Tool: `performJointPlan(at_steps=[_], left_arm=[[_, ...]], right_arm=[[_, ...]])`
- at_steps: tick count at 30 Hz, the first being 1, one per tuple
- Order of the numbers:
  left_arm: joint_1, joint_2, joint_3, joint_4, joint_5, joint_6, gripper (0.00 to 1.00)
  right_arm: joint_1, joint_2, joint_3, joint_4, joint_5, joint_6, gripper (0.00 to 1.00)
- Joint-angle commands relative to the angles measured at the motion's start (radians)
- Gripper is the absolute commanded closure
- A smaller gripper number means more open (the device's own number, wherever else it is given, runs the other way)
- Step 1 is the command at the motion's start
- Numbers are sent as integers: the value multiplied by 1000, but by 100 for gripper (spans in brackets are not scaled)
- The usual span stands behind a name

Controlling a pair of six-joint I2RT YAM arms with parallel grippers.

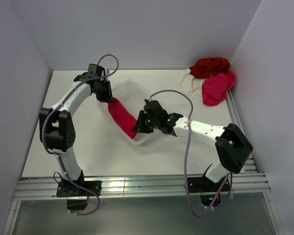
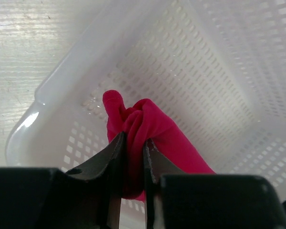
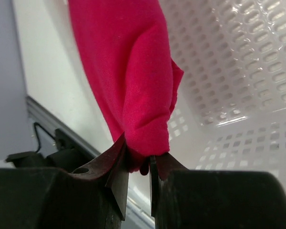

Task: Roll the t-shirts
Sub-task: Place the rolled tshirt into the container

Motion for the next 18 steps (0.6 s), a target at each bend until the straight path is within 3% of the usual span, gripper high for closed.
performJointPlan(at_steps=[1, 18], left_arm=[[40, 23, 59, 149, -149, 58, 100], [-37, 189, 152, 81, -300, 105, 100]], right_arm=[[37, 51, 28, -80, -48, -25, 100], [44, 254, 163, -269, -20, -98, 100]])
